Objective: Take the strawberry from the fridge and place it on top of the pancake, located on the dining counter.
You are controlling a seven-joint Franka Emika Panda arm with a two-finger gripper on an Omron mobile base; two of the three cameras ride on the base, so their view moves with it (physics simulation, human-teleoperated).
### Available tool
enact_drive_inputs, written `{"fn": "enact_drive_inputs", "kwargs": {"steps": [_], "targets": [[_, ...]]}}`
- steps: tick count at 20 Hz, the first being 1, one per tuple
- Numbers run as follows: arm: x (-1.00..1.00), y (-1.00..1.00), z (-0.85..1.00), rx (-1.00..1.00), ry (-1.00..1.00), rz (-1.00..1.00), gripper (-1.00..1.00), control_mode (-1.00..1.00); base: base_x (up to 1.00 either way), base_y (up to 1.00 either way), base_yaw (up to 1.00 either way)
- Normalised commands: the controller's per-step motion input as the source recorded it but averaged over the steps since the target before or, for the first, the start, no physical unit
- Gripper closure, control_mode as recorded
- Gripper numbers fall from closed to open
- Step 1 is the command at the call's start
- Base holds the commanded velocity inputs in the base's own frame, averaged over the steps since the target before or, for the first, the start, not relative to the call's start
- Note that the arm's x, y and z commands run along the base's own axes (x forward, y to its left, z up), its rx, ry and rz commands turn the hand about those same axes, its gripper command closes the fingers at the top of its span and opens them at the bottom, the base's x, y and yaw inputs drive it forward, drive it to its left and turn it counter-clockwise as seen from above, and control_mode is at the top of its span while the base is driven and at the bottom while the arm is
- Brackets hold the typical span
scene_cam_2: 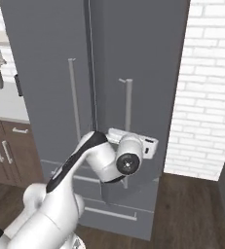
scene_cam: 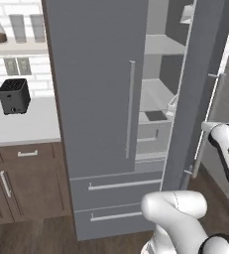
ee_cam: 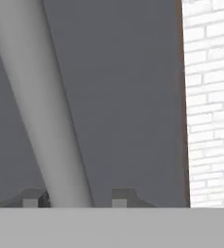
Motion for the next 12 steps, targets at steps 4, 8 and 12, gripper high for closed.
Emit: {"fn": "enact_drive_inputs", "kwargs": {"steps": [4,8,12], "targets": [[-0.39,-1.00,0.00,0.05,-0.07,0.00,1.00,-1.00,0.00,0.00,0.00],[-0.31,-1.00,0.00,0.03,-0.19,0.00,1.00,-1.00,0.00,0.00,0.00],[-0.18,-1.00,-0.04,0.04,-0.19,-0.01,1.00,-1.00,0.00,0.00,0.00]]}}
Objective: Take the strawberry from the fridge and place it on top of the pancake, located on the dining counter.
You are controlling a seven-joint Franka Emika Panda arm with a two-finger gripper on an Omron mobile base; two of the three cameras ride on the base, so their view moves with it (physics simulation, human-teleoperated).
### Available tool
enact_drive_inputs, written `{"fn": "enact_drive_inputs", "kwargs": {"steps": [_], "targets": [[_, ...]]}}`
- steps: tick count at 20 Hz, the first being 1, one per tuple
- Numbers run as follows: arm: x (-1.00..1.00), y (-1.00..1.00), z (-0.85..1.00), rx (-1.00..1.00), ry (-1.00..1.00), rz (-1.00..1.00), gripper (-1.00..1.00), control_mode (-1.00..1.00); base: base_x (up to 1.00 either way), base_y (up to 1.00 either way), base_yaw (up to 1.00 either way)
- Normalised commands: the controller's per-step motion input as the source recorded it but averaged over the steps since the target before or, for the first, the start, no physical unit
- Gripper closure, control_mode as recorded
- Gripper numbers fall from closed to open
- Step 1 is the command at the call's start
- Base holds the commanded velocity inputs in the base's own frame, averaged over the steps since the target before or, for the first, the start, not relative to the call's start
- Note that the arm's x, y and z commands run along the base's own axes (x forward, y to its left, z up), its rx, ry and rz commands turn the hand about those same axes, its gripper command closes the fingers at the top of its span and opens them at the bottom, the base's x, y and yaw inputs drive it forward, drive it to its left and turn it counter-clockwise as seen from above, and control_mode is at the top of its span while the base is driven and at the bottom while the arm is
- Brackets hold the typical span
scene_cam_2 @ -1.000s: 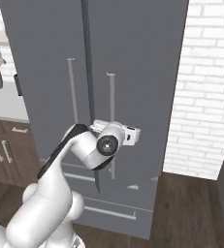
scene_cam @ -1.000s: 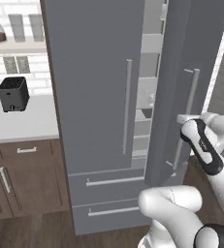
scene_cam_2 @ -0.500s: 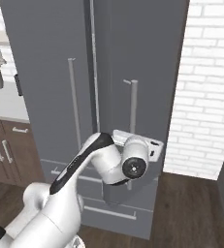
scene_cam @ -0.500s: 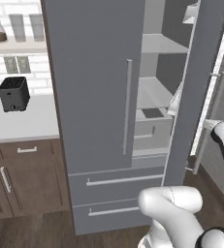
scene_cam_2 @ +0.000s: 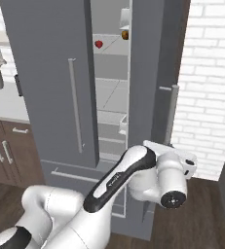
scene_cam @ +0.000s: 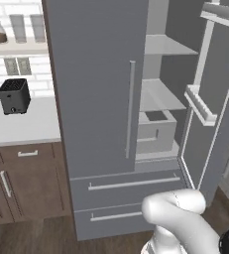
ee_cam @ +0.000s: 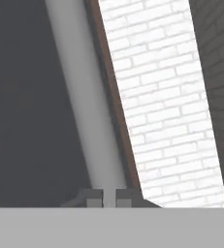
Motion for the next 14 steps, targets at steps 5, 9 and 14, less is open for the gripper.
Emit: {"fn": "enact_drive_inputs", "kwargs": {"steps": [5,9,14], "targets": [[0.00,-1.00,-0.05,0.05,-0.12,-0.08,1.00,-1.00,0.00,0.00,0.00],[-0.55,-1.00,0.31,0.15,-0.02,-0.17,1.00,-1.00,0.00,0.00,0.00],[-1.00,0.16,0.71,0.15,-0.17,-0.01,1.00,-1.00,0.00,0.00,0.00]]}}
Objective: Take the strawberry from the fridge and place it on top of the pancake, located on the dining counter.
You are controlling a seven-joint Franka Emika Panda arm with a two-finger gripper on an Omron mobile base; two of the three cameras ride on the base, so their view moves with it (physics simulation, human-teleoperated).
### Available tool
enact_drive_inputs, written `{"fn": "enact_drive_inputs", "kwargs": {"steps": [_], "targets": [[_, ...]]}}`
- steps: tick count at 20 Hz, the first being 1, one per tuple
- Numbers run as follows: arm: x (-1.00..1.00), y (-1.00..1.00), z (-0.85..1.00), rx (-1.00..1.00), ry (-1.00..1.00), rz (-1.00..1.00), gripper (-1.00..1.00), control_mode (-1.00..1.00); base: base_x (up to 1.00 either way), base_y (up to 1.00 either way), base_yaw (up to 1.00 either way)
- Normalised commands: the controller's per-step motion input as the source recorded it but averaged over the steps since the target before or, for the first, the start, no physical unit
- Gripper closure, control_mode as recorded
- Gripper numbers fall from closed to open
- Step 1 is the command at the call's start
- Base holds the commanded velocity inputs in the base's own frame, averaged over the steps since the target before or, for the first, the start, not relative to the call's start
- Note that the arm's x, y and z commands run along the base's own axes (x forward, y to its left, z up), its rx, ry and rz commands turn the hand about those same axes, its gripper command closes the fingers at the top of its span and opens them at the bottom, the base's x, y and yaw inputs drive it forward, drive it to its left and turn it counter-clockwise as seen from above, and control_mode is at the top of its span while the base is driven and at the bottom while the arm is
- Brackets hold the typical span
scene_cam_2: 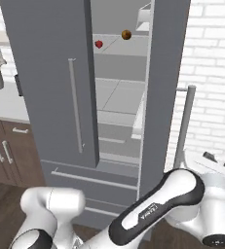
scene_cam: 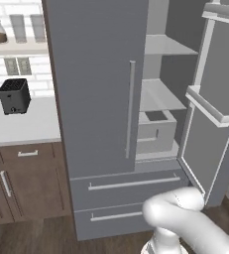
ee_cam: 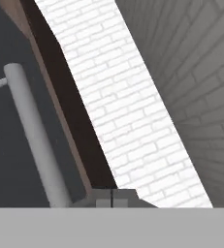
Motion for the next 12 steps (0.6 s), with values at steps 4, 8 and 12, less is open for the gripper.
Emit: {"fn": "enact_drive_inputs", "kwargs": {"steps": [4,8,12], "targets": [[-0.94,1.00,0.06,-0.08,-0.03,0.00,1.00,-1.00,0.00,0.00,0.00],[-0.60,1.00,0.08,-0.09,0.06,0.00,1.00,-1.00,0.00,0.00,0.00],[-0.09,1.00,0.19,-0.18,0.18,0.00,1.00,-1.00,0.00,0.00,0.00]]}}
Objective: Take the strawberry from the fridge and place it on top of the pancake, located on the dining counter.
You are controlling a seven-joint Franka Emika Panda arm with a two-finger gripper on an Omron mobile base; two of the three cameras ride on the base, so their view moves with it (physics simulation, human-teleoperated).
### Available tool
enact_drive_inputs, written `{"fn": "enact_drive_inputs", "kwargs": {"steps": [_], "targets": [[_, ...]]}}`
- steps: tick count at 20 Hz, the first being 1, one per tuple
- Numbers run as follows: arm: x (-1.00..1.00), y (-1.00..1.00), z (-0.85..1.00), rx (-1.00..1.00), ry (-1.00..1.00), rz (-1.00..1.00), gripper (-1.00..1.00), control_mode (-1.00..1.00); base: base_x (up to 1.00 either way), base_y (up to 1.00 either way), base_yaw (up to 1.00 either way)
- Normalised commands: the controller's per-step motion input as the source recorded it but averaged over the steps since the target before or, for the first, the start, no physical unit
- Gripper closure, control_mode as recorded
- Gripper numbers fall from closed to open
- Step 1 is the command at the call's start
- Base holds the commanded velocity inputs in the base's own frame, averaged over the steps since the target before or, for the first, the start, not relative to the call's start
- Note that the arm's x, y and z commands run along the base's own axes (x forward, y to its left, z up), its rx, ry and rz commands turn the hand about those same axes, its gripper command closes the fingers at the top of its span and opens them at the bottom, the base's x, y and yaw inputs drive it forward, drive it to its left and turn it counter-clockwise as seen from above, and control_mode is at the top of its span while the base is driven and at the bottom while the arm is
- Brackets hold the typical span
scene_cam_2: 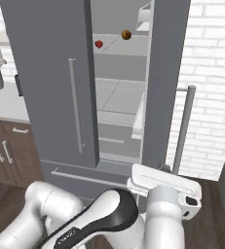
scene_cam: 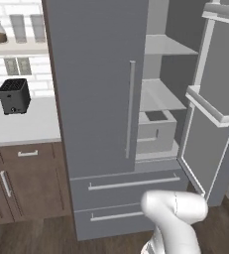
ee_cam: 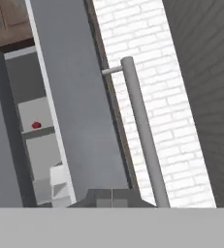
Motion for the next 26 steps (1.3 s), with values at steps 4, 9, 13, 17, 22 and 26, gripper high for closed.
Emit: {"fn": "enact_drive_inputs", "kwargs": {"steps": [4,9,13,17,22,26], "targets": [[-0.13,1.00,0.24,-0.14,0.36,0.04,1.00,-1.00,0.00,0.00,0.00],[-0.18,1.00,0.33,0.01,0.32,0.04,1.00,-1.00,0.00,0.00,0.00],[0.00,1.00,0.46,0.01,0.32,0.06,1.00,-1.00,0.00,0.00,0.00],[0.04,1.00,0.43,-0.13,0.34,0.19,1.00,-1.00,0.00,0.00,0.00],[0.27,0.99,0.06,-0.13,0.30,0.13,1.00,-1.00,0.00,0.00,0.00],[0.55,0.88,-0.02,-0.04,0.08,0.00,1.00,-1.00,0.00,0.00,0.00]]}}
